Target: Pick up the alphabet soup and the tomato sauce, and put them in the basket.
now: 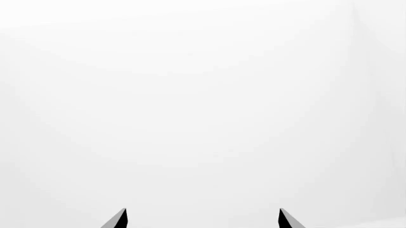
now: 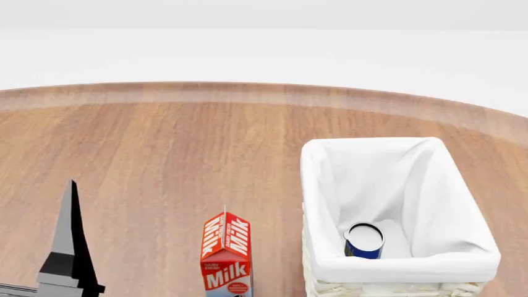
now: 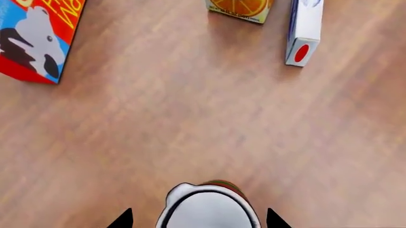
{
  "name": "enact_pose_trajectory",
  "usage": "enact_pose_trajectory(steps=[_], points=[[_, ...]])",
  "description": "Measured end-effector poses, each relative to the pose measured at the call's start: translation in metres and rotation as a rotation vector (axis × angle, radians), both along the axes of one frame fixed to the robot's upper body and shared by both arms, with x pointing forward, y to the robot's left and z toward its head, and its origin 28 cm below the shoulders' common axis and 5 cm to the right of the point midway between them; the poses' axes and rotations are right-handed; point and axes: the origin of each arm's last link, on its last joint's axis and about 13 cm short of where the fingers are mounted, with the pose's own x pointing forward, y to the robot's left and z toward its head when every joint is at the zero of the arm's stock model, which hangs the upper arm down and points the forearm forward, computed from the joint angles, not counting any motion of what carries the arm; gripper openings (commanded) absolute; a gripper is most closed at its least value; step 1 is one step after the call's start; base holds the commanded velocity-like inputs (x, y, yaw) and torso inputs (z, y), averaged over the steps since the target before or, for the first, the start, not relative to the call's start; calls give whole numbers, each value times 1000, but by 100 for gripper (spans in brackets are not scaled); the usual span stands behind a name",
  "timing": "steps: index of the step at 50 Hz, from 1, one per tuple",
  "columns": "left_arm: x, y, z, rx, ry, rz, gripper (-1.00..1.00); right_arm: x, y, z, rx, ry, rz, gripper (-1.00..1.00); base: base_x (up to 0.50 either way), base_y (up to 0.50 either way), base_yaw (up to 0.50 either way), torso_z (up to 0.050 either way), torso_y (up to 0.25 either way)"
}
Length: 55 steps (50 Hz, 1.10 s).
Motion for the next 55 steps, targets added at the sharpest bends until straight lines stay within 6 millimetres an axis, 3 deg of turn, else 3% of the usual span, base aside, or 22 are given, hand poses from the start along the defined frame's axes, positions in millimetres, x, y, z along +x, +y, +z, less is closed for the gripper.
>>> enact_pose_trajectory(steps=[30,31,47,55], points=[[0,-1,-3,-1,7,-2,100,-4,-2,-12,9,28,-22,100,0,0,0,0,0],[0,-1,-3,-1,7,-2,100,-4,-2,-12,9,28,-23,-100,0,0,0,0,0],[0,-1,-4,0,9,-4,100,-5,-3,-13,13,34,-47,-100,0,0,0,0,0],[0,-1,-3,1,8,-4,100,-4,-6,-5,11,6,-58,-100,0,0,0,0,0]])
